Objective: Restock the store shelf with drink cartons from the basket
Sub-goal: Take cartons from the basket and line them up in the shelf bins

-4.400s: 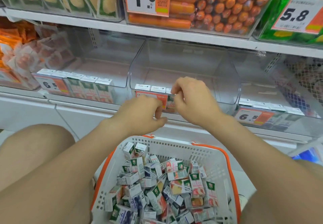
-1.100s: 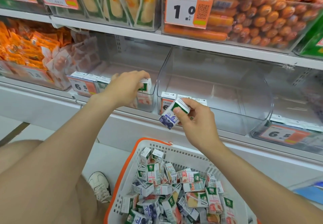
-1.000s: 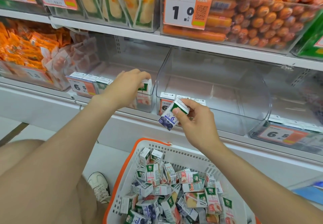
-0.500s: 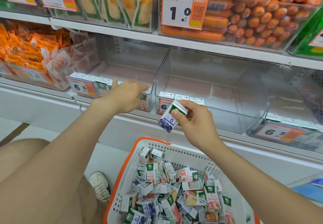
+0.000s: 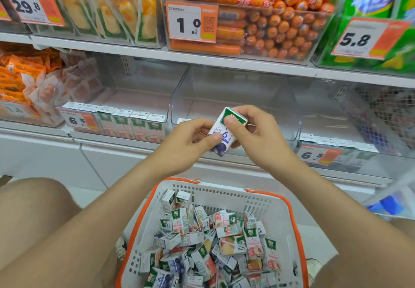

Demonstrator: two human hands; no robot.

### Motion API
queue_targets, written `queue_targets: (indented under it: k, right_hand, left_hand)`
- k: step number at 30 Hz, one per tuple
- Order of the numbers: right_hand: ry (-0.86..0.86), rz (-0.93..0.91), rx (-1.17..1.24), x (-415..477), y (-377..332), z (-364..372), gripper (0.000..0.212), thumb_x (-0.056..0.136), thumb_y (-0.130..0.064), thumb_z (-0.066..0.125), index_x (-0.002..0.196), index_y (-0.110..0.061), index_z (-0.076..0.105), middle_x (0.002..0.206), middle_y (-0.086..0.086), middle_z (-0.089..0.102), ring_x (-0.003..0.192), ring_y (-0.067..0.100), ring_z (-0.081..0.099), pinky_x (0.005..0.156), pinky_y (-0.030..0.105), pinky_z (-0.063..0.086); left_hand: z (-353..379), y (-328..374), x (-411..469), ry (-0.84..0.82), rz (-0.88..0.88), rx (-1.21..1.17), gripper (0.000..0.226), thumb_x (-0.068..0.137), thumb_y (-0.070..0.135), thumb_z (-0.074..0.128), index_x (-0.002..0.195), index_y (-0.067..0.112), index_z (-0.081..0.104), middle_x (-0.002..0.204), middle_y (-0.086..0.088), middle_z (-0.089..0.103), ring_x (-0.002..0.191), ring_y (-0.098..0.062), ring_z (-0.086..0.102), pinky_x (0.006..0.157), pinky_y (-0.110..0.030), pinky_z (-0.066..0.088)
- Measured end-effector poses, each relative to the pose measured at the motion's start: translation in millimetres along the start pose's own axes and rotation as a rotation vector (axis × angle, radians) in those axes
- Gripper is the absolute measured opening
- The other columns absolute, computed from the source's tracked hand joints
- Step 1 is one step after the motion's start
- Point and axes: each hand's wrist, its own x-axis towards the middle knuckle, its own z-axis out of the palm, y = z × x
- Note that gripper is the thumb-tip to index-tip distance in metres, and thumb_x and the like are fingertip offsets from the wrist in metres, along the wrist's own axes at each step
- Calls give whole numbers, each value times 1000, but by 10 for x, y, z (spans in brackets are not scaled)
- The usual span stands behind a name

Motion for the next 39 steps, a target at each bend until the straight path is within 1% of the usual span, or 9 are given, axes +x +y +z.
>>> queue_targets:
  k: [4,6,11,16,22,26,30,35,39]
  right_hand:
    - [-70,-14,-352,-84,-165,-561,27,93,-45,67,114,-30,67,91,-11,75,79,11,73,69,39,61]
    - [-97,20,-456,-156,-182,-867,20,95,-43,67,107,-27,69,84,-9,74,71,9,73,61,33,58]
    - [128,57,-738,-271,4,-1606,22,97,-43,67,103,-21,67,89,-4,70,82,20,62,65,31,40]
    - [281,104,-973,-264,472,-2317,39,96,-16,71,128,-10,49,115,20,55,94,41,53,72,42,41]
    - [229,273,-1207,-215,1202,-3044,49,81,9,71,124,-8,56,112,22,51,96,46,56,83,50,52]
    - [17,304,-1213,-191,1461,-3173,36,86,4,65,119,-7,57,113,22,58,106,43,56,87,48,50]
    - [-132,414,-1078,-174,1382,-3197,42,93,3,49,134,-5,56,128,23,60,116,43,55,95,50,50]
    - [-176,491,-953,-152,1402,-3126,39,105,-16,36,134,-1,58,137,23,60,126,44,54,109,53,44]
    - [-126,486,-951,-182,1489,-3056,46,107,-37,31,129,-9,60,136,19,61,123,41,54,106,50,44]
  left_hand:
    - [388,192,163,-75,-4,-93,18,105,13,62,121,7,66,103,-10,77,94,-30,76,92,-41,61]
    - [626,272,261,-128,26,-41,15,105,18,62,119,12,68,100,-3,79,92,-24,77,89,-34,60]
    - [1370,379,553,100,230,417,17,106,29,56,116,22,67,109,9,71,96,-10,66,86,-28,49]
    - [1988,440,852,66,488,702,21,98,13,56,117,17,64,118,-1,61,108,-24,56,93,-42,48]
    - [2541,325,1134,-117,482,920,34,96,21,51,129,14,56,135,-7,52,122,-34,48,100,-46,44]
    - [2696,167,1203,-128,394,1060,38,97,29,52,133,19,49,140,-10,47,127,-36,43,100,-45,39]
    - [2734,119,1257,-92,400,1091,39,92,28,55,130,21,48,133,-8,48,114,-35,45,91,-46,41]
    - [2717,134,1287,-102,391,1068,39,94,25,56,132,24,47,131,-5,47,112,-34,45,92,-45,40]
    - [2593,133,1276,-182,388,964,40,96,18,53,136,21,49,130,-5,50,115,-32,46,98,-46,43]
